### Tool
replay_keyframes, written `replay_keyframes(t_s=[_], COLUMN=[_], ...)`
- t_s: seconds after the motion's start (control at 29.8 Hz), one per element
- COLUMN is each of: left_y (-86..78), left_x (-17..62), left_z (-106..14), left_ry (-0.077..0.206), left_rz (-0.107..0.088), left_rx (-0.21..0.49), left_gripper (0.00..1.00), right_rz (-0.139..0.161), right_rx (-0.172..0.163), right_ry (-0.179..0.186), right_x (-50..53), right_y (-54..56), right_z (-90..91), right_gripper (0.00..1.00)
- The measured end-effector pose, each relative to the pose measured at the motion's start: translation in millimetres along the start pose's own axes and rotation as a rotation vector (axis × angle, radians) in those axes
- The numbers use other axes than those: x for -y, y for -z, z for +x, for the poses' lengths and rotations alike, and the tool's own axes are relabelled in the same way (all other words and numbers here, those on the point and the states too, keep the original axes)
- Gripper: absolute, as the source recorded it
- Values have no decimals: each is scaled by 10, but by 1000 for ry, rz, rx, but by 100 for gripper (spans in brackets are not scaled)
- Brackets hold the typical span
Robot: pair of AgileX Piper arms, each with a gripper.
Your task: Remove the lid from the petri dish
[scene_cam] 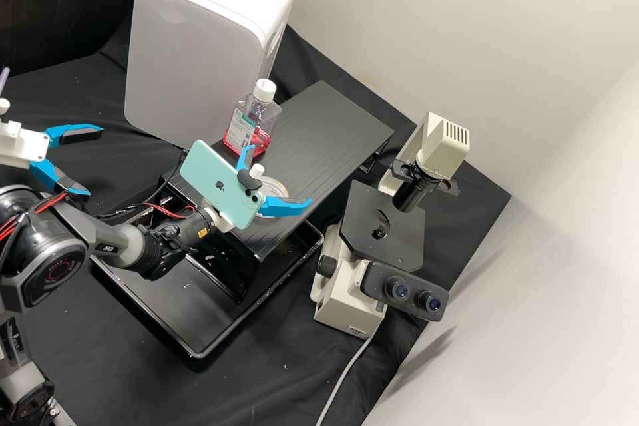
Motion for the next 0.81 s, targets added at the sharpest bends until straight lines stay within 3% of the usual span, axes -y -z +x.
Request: replay_keyframes(t_s=[0.17,0.5,0.81], left_y=[4,-3,-48], left_x=[44,71,78], left_z=[53,119,125], left_ry=[15,24,21], left_rz=[27,33,-5], left_rx=[-25,-28,-35], left_gripper=[100,100,100], right_rz=[0,0,0], right_rx=[0,0,0], right_ry=[0,0,0], right_x=[0,0,0], right_y=[0,0,0], right_z=[0,0,0], right_gripper=[100,100,100])
